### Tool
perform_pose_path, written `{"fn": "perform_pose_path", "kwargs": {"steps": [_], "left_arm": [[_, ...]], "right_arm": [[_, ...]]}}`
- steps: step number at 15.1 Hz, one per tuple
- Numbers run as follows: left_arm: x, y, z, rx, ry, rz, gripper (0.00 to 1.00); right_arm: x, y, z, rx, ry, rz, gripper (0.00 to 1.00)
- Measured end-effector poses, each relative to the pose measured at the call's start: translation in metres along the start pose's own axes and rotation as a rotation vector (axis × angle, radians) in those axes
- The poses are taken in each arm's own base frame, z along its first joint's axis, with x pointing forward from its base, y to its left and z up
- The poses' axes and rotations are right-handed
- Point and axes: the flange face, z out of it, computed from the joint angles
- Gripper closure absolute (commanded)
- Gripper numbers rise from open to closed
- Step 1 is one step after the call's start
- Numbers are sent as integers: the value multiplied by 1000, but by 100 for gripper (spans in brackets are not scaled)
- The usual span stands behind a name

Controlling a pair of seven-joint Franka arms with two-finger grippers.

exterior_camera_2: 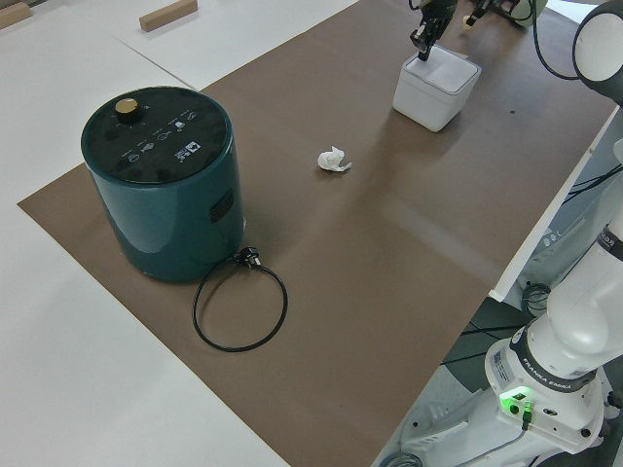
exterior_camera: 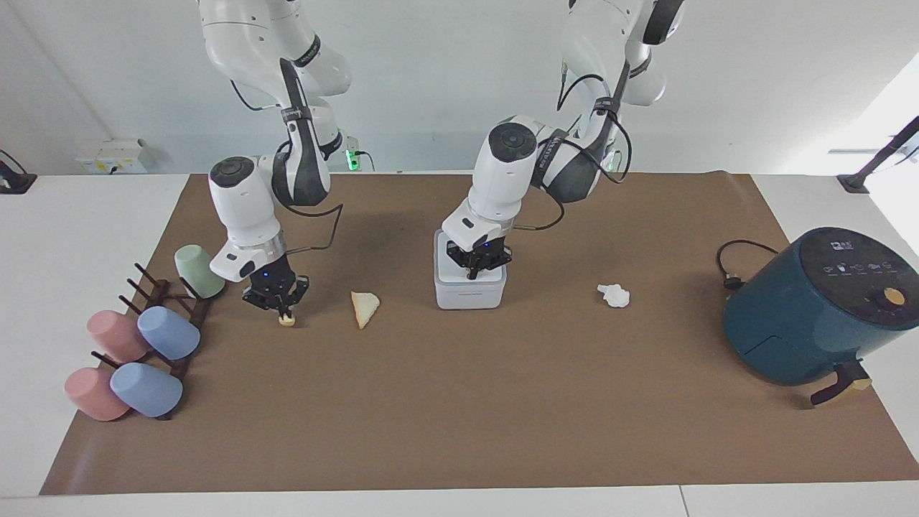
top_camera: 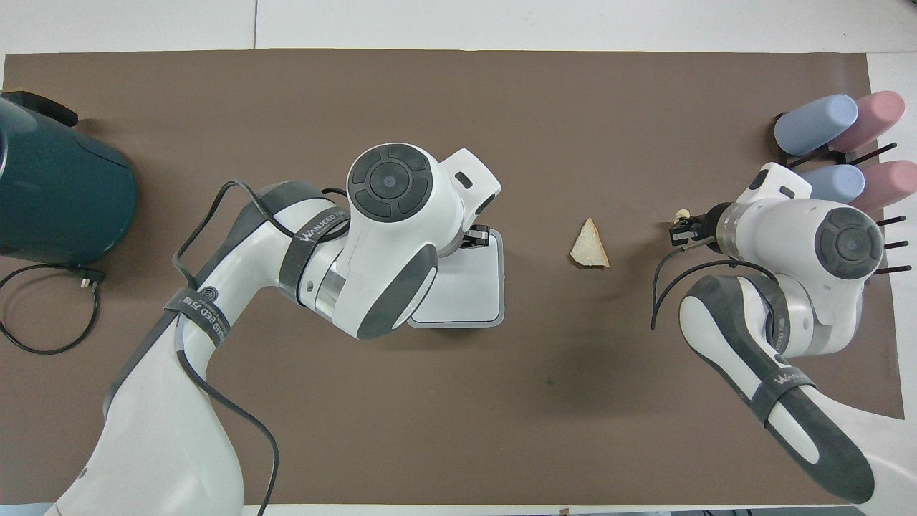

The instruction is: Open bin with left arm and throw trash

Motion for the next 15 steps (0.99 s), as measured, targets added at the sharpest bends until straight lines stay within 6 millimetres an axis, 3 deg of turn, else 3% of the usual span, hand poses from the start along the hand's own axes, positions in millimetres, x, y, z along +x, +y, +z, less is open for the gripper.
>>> {"fn": "perform_pose_path", "kwargs": {"steps": [6,12,15], "left_arm": [[-6,3,1,17,34,29,100],[-13,5,2,25,68,51,100],[-13,4,0,24,71,49,100]], "right_arm": [[14,-11,-73,4,-42,-25,100],[1,-15,-150,1,-101,30,100],[1,-24,-171,8,-140,34,100]]}}
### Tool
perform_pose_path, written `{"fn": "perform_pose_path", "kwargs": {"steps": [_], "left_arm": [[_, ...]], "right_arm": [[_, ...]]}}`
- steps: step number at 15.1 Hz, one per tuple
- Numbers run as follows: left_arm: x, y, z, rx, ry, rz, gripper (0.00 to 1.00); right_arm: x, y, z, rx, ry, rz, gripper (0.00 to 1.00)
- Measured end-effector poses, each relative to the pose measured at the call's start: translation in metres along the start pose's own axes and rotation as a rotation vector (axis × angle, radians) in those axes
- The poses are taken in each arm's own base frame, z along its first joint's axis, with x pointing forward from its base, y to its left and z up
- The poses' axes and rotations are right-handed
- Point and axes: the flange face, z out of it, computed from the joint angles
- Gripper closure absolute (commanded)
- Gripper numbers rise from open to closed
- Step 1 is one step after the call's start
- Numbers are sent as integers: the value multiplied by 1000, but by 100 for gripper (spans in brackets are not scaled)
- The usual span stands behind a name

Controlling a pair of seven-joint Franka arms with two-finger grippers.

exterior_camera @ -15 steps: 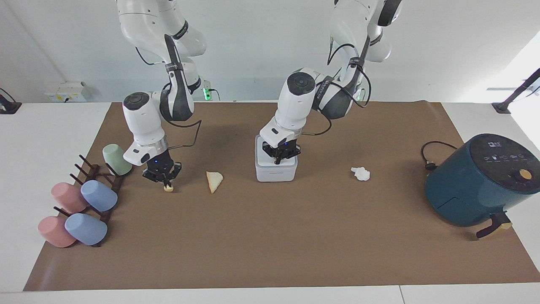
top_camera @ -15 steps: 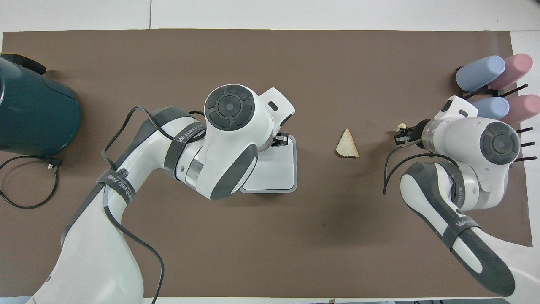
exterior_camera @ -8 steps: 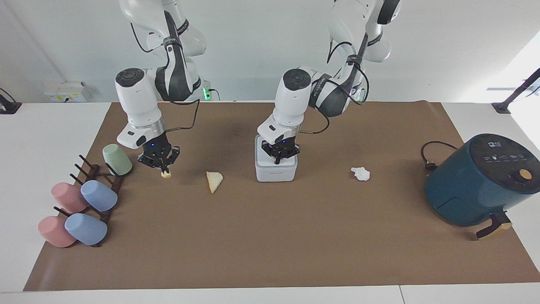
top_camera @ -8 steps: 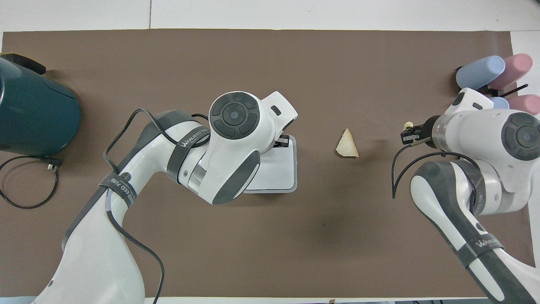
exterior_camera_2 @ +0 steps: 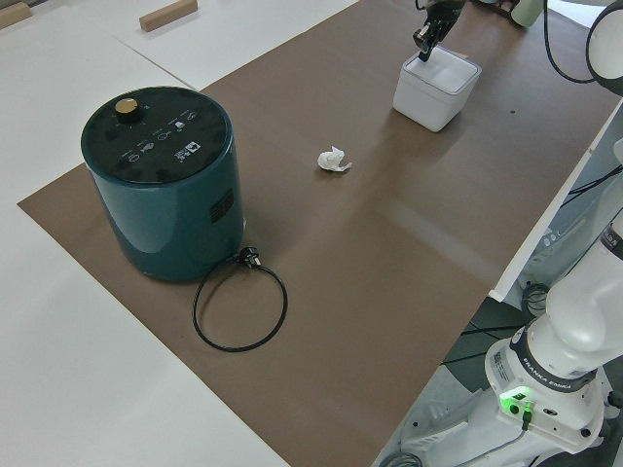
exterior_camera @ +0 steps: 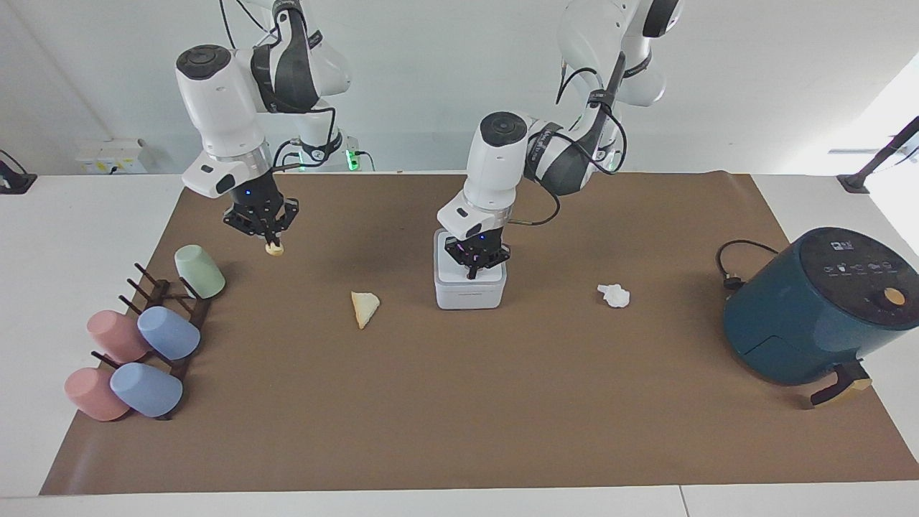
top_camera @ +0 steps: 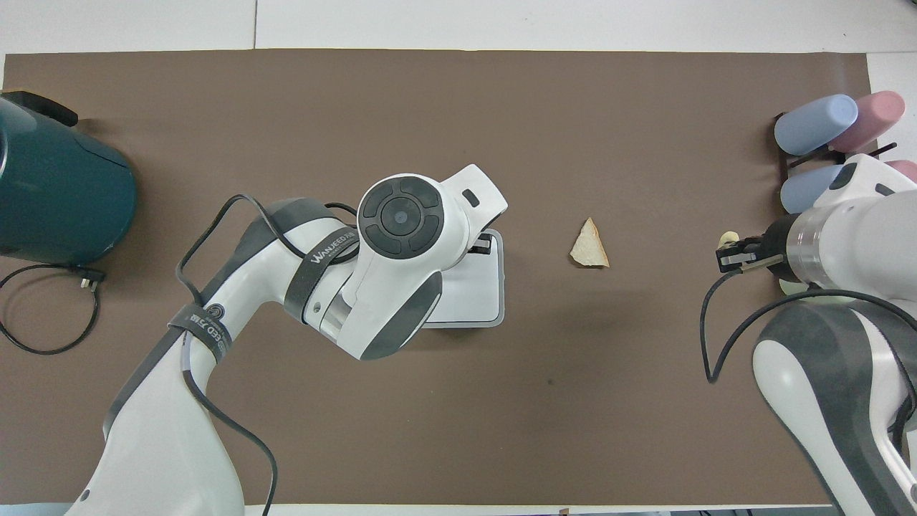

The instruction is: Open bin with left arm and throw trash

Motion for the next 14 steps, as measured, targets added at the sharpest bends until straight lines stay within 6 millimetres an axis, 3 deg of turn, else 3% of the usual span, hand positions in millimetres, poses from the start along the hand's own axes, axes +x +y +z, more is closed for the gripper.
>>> {"fn": "perform_pose_path", "kwargs": {"steps": [4,9,11,14], "left_arm": [[-1,-7,-7,14,-16,-10,100],[-1,-35,-50,31,-42,-53,100],[-1,-50,-67,40,-50,-56,100],[7,-87,-80,57,-73,-43,100]], "right_arm": [[4,-17,-6,9,-23,31,100],[15,-57,-10,101,19,165,100],[21,-81,-12,146,39,232,100],[34,-136,-8,186,46,346,100]]}}
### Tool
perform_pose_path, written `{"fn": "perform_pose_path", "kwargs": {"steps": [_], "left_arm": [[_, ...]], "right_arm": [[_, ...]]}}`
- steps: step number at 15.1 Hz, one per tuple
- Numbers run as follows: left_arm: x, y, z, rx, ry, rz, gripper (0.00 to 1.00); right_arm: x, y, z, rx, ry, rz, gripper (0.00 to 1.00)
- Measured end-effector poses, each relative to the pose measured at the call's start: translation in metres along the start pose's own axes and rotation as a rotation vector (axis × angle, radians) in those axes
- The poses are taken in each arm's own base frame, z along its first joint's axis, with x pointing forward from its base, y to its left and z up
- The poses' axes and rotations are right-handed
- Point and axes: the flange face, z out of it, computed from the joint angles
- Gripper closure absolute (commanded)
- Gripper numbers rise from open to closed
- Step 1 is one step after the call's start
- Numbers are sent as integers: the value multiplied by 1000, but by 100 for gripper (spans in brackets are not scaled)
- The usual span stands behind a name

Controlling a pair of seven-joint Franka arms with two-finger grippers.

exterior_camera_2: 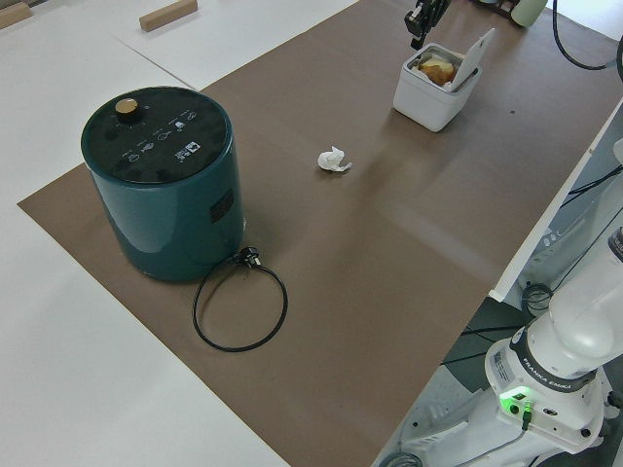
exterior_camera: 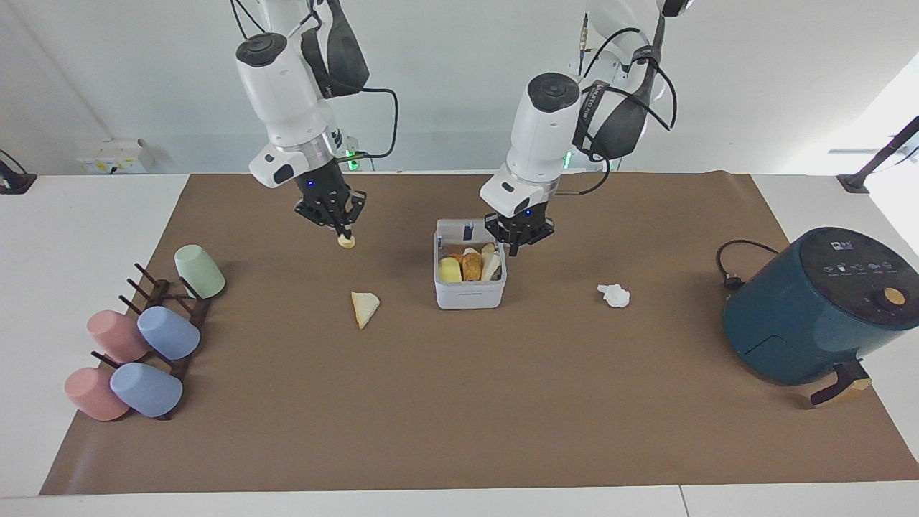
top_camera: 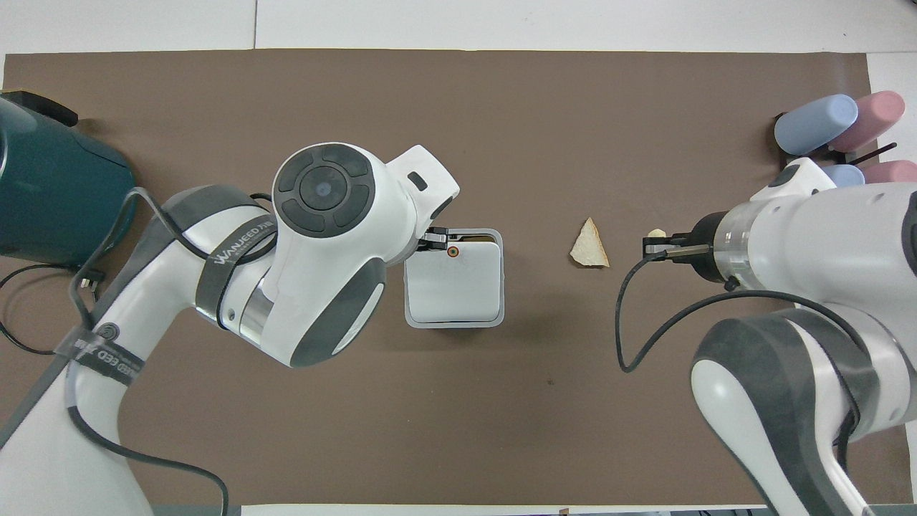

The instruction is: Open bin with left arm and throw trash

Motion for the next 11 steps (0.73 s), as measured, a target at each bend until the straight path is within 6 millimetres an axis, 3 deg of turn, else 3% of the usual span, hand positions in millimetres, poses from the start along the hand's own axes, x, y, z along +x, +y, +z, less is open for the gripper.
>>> {"fn": "perform_pose_path", "kwargs": {"steps": [4,5,6,7,9,11], "left_arm": [[22,-77,6,14,-32,26,100],[25,-98,11,15,-43,37,86],[27,-117,17,15,-56,50,47],[26,-134,23,15,-70,60,17],[23,-156,37,15,-78,60,0],[18,-169,58,15,-72,43,0]], "right_arm": [[2,-74,32,36,-1,131,100],[-1,-90,41,41,-7,150,100],[-7,-103,50,42,-17,160,100],[-13,-115,57,41,-26,162,100],[-24,-129,68,37,-42,154,100],[-28,-134,76,33,-50,148,100]]}}
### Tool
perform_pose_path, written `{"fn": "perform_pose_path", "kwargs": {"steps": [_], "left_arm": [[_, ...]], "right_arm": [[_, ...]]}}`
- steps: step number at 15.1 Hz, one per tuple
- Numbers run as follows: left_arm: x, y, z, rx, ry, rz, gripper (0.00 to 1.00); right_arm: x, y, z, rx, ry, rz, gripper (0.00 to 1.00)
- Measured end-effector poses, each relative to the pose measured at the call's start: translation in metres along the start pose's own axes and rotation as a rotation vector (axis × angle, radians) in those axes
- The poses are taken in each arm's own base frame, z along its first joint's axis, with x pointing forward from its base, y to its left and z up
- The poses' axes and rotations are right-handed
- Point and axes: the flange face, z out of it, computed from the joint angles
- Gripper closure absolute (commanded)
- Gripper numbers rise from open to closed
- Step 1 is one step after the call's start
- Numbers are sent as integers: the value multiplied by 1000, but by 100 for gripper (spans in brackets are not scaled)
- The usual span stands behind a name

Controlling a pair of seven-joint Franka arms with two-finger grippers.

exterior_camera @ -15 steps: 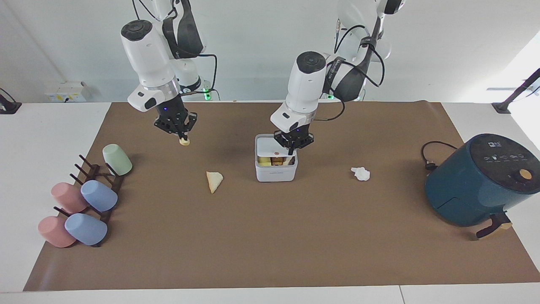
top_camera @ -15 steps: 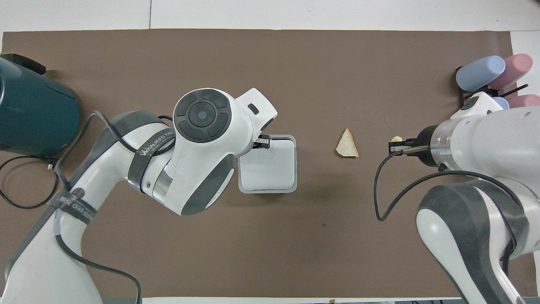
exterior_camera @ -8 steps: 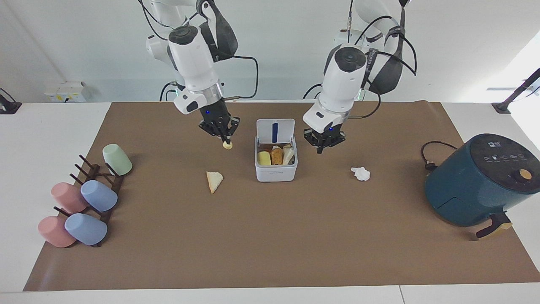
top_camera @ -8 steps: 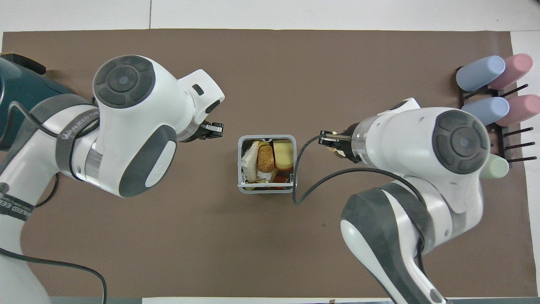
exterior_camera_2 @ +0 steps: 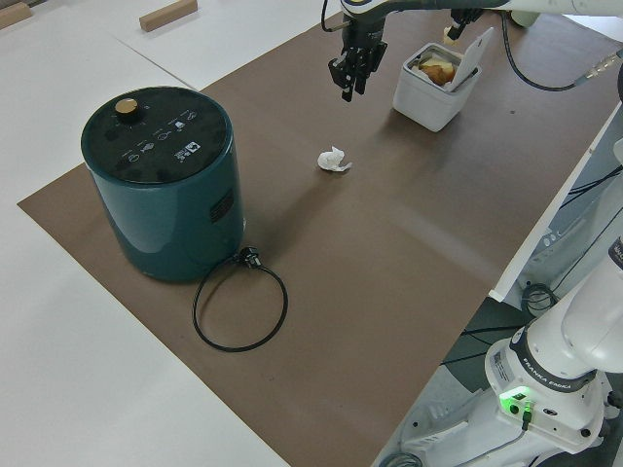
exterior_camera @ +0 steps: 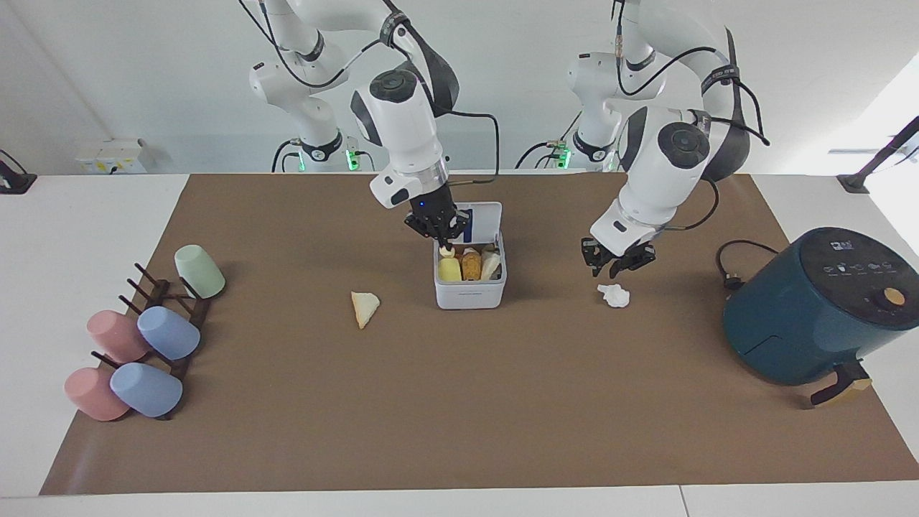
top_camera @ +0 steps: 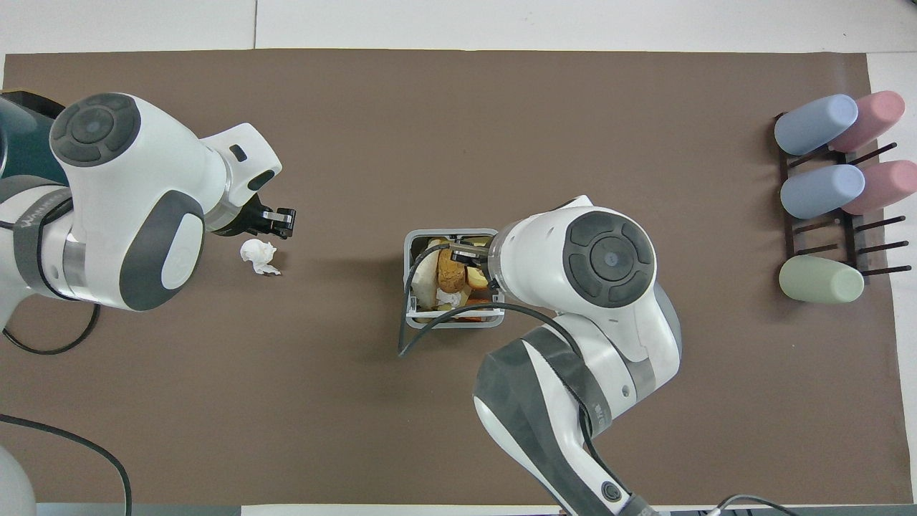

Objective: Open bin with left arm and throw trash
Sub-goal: 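Grasp the crumpled paper with the left gripper while the right gripper withdraws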

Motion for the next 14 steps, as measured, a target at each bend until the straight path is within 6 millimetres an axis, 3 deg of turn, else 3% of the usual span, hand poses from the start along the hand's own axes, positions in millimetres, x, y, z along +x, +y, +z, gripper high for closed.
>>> {"fn": "perform_pose_path", "kwargs": {"steps": [1,2,3,4,7,14], "left_arm": [[-3,-7,11,0,-2,-12,0],[-5,-16,21,0,-4,-22,0],[-7,-24,30,0,-1,-31,0],[-9,-33,39,-1,6,-42,0],[-18,-54,66,-2,34,-70,0],[-33,-56,102,-2,69,-74,2]], "right_arm": [[0,0,3,-3,-3,0,100],[0,1,4,-5,-5,1,70],[0,1,4,-7,-7,1,6],[0,2,5,-9,-9,2,0],[-4,-1,5,-11,-13,-5,0],[-8,-3,6,-25,-28,-15,0]]}}
